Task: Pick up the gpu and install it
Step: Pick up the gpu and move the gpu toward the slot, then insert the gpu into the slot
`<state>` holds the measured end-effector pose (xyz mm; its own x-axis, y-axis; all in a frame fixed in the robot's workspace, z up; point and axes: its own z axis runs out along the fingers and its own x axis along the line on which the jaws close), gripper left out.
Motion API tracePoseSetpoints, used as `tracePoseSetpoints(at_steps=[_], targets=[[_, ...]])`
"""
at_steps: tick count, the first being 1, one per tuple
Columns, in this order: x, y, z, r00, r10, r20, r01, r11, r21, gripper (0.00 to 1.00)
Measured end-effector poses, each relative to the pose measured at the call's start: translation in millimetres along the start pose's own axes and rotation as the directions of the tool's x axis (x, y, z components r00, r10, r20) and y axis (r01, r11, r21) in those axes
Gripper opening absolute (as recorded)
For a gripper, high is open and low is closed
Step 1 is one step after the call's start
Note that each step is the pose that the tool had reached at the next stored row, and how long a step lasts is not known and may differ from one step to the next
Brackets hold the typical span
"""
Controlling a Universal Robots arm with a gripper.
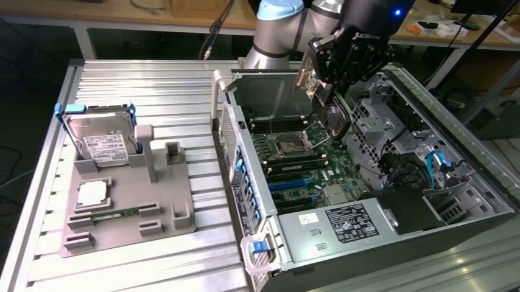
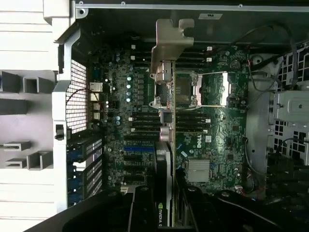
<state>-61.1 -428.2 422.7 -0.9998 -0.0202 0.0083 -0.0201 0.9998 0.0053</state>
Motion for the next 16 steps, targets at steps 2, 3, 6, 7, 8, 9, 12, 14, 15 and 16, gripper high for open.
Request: tracePoseSetpoints(at_steps=[2, 3, 6, 7, 8, 9, 12, 14, 15, 16], targets=[[-4.4, -0.1, 0.2, 1.0, 0.0, 0.0, 0.0, 1.0, 0.0, 0.27], [-6.7, -0.1, 0.3, 1.0, 0.0, 0.0, 0.0, 1.0, 0.0, 0.27], [-8.8, -0.2, 0.3, 1.0, 0.0, 0.0, 0.0, 1.0, 0.0001, 0.27], [-8.8, -0.2, 0.3, 1.0, 0.0, 0.0, 0.0, 1.0, 0.0001, 0.27], [-8.8, -0.2, 0.3, 1.0, 0.0, 0.0, 0.0, 1.0, 0.0001, 0.27], [-8.8, -0.2, 0.3, 1.0, 0.0, 0.0, 0.0, 1.0, 0.0001, 0.27], [-8.8, -0.2, 0.3, 1.0, 0.0, 0.0, 0.0, 1.0, 0.0001, 0.27], [-8.8, -0.2, 0.3, 1.0, 0.0, 0.0, 0.0, 1.0, 0.0001, 0.27], [-8.8, -0.2, 0.3, 1.0, 0.0, 0.0, 0.0, 1.0, 0.0001, 0.27], [-8.8, -0.2, 0.4, 1.0, 0.0, 0.0, 0.0, 1.0, 0.0, 0.27]])
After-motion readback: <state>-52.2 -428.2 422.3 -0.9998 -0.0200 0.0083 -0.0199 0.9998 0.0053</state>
